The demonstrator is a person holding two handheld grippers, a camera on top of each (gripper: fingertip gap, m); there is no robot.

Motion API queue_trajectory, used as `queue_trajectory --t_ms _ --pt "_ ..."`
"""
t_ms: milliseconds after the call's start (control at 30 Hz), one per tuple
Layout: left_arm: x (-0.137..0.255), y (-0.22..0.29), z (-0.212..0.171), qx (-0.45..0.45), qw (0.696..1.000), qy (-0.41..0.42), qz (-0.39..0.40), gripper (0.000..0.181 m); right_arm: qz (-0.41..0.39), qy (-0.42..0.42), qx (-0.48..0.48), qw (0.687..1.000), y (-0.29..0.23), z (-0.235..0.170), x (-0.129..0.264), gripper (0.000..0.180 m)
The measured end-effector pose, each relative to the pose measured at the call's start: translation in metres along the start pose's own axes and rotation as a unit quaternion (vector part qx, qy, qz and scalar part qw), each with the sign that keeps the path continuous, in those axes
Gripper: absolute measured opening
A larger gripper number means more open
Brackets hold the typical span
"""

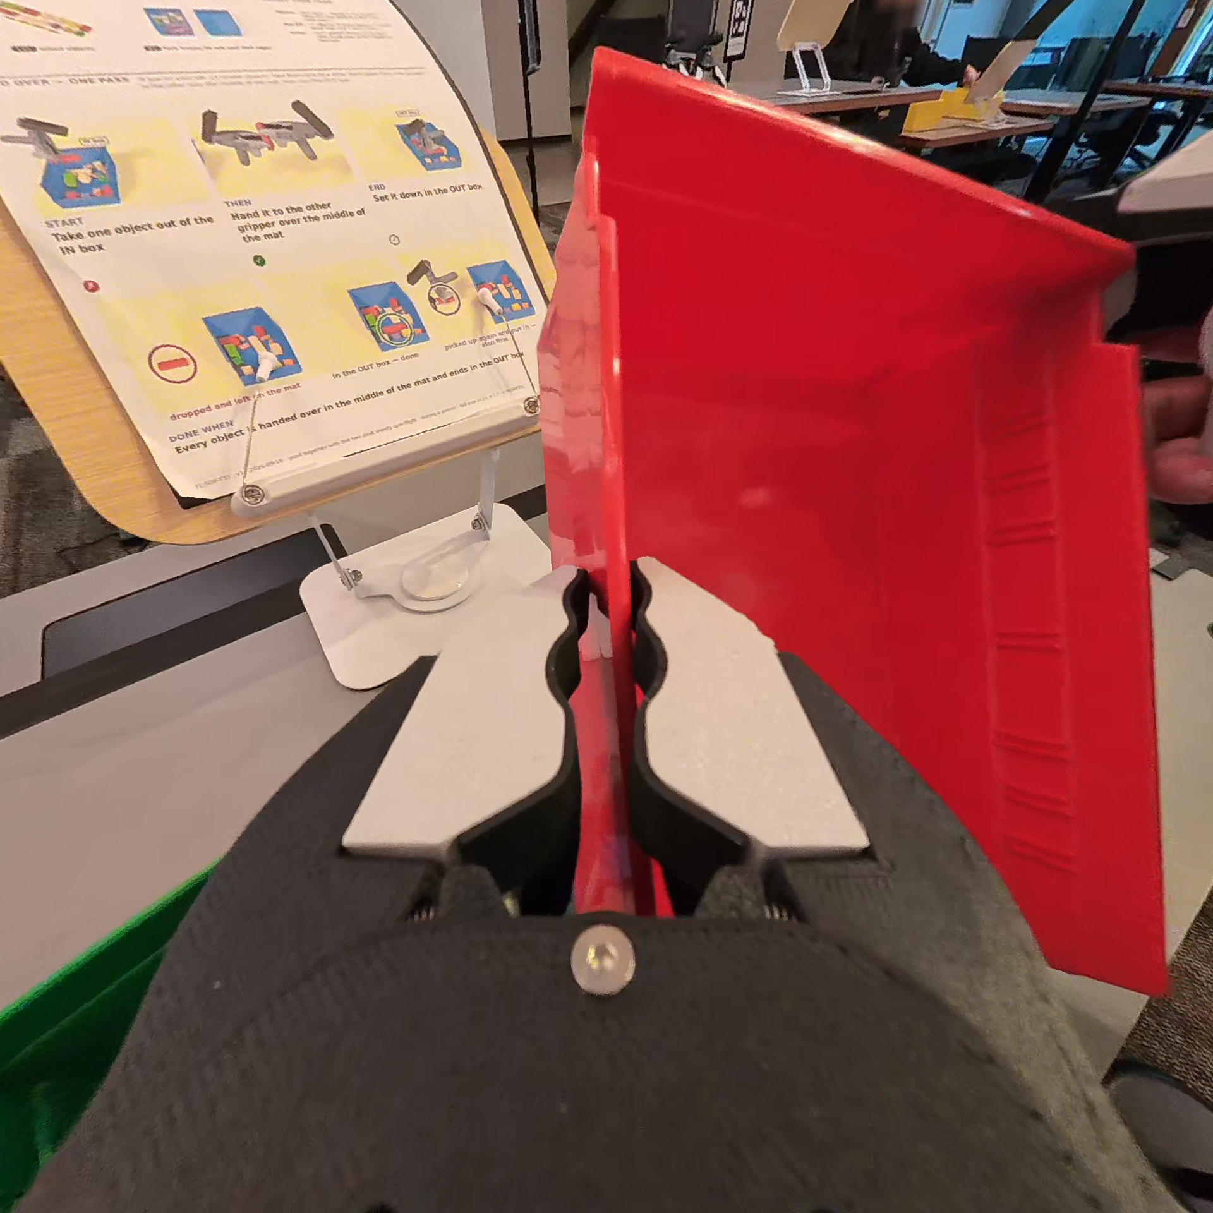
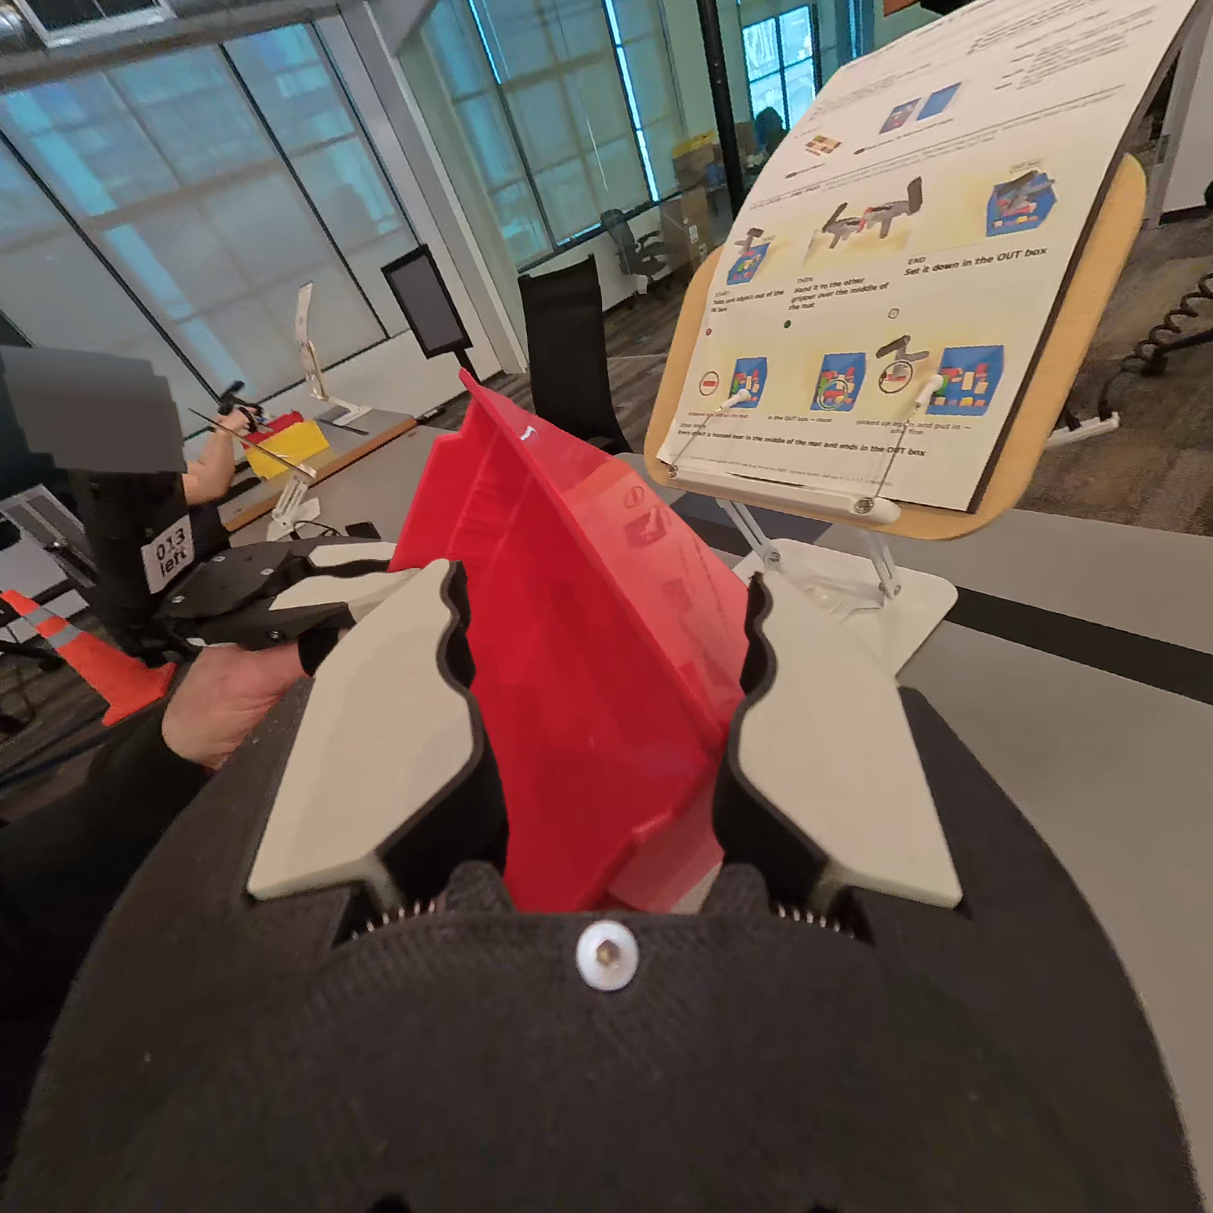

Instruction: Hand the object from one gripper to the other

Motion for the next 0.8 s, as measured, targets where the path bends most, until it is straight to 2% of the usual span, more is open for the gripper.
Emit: queue_trajectory --t_ms 467,667,800 --pt "-0.009 0.015 -0.006 0.021 1.000 -0.006 -0.018 0.013 -0.031 -0.006 0.001 0.999 0.011 0.000 0.008 0.079" --pt "-0.014 0.029 -0.014 0.067 0.995 -0.019 -0.077 0.021 -0.065 -0.024 -0.023 0.997 0.037 -0.013 0.009 0.073" --pt "-0.023 0.042 -0.033 0.113 0.985 -0.047 -0.121 0.025 -0.065 -0.062 -0.073 0.993 0.063 -0.038 0.005 0.072"
Point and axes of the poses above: each gripper's, where its closed fingertips meet, x back along the fingers, z out of its top, y = z × x across the jaws, the point moved 5 cm from there along x, back along the fingers, and after that the axes turned 3 degrees about -y, right-handed, at the moved point
